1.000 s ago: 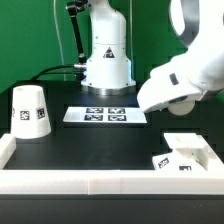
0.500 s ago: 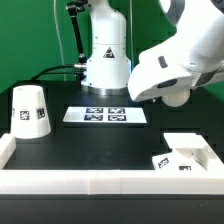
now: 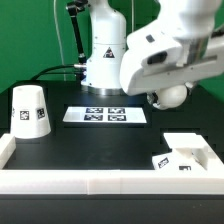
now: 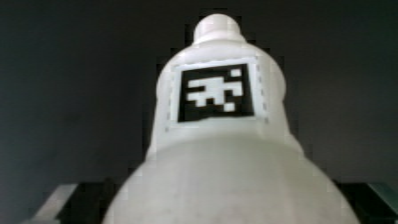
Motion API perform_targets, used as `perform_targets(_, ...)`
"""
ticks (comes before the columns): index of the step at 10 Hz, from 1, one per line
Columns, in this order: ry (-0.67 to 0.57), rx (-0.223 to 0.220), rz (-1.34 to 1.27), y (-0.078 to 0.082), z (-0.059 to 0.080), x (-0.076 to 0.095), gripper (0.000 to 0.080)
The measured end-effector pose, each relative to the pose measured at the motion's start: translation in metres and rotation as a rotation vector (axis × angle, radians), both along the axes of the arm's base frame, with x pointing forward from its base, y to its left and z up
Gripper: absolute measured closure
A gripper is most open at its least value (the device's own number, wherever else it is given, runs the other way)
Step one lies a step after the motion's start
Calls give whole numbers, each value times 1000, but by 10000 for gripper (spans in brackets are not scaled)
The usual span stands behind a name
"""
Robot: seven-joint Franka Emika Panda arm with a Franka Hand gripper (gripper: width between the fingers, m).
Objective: Assemble lamp
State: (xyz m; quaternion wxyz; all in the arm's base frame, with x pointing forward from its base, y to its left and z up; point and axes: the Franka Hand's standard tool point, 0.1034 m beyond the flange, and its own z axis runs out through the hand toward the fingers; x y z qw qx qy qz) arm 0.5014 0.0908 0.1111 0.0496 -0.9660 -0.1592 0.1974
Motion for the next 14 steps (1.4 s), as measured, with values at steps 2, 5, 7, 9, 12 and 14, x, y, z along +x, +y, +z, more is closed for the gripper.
perform_targets(2, -119, 18, -3, -17, 21, 18, 223)
perform_targets(5, -324, 39, -33, -22, 22, 26, 223)
perform_targets(7, -442, 49, -43, -26, 20, 28, 223)
perform_targets(9, -628, 55, -29, -30, 22, 46, 223)
perform_targets(12, -659, 67, -31, -15, 39, 72, 223)
perform_targets(14, -673, 77, -48, 0, 50, 82, 223)
